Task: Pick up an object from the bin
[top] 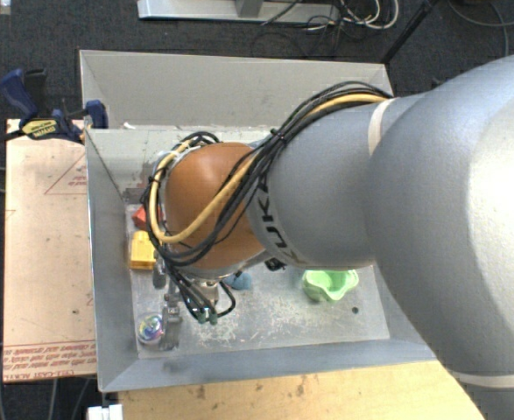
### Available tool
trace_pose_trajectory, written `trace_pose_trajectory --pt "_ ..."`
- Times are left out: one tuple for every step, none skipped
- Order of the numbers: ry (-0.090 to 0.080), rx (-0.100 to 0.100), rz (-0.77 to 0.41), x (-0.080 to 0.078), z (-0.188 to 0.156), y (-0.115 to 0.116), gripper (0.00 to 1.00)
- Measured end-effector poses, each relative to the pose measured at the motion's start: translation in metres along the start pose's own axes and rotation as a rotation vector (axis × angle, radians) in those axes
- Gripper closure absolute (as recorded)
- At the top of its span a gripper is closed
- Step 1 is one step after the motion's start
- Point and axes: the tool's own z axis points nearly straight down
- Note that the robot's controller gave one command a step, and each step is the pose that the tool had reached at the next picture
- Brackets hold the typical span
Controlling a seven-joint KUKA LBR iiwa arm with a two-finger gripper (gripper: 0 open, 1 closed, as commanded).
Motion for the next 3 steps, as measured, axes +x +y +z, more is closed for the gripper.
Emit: trace_pose_trajectory --pt "-0.004 0.001 -0.411 -0.014 0.065 -0.016 0.00" --pt "-0.024 0.000 -0.483 0.004 0.060 0.013 0.00" --pt "-0.011 0.001 -0.847 0.010 0.038 0.005 0.00"
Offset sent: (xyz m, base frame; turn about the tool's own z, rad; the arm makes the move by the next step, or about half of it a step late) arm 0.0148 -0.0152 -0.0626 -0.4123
